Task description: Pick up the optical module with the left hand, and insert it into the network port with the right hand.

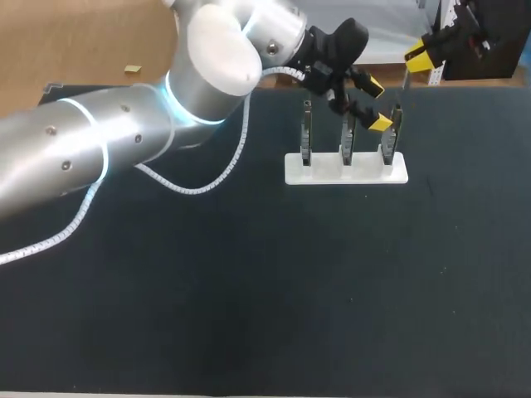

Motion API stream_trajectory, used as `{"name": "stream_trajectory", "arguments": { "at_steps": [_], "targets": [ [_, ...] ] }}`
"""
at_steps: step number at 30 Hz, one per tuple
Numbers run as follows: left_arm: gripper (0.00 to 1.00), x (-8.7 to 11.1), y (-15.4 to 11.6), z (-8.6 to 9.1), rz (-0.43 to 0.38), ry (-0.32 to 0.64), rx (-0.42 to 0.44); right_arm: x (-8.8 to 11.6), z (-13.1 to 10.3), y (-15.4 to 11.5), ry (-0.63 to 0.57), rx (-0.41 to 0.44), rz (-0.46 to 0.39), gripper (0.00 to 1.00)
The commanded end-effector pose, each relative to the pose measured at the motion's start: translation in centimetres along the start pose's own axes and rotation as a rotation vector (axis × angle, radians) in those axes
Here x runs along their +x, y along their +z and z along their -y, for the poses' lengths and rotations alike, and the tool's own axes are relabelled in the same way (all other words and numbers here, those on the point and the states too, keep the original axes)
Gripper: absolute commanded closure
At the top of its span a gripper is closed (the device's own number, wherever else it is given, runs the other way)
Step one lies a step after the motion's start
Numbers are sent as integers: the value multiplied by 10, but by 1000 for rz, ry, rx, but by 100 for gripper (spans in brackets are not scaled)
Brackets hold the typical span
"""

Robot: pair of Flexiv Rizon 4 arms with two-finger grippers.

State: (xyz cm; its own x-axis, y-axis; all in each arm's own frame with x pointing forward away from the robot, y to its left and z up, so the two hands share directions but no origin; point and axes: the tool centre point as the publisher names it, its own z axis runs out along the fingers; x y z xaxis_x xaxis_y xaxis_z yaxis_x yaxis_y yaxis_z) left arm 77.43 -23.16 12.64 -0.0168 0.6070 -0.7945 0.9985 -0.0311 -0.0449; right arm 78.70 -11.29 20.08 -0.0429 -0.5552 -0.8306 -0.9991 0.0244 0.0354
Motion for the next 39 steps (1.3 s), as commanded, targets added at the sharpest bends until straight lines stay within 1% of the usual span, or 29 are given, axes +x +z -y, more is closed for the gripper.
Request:
{"name": "stream_trajectory", "arguments": {
  "at_steps": [1,26,39],
  "targets": [
    [0,-3,3,-1,-21,4,7,0,2,1,1,-3,-1,100],
    [0,1,9,3,-48,14,39,1,1,2,10,5,8,100],
    [0,2,11,7,-71,21,32,1,-2,1,9,11,8,100]
  ]
}}
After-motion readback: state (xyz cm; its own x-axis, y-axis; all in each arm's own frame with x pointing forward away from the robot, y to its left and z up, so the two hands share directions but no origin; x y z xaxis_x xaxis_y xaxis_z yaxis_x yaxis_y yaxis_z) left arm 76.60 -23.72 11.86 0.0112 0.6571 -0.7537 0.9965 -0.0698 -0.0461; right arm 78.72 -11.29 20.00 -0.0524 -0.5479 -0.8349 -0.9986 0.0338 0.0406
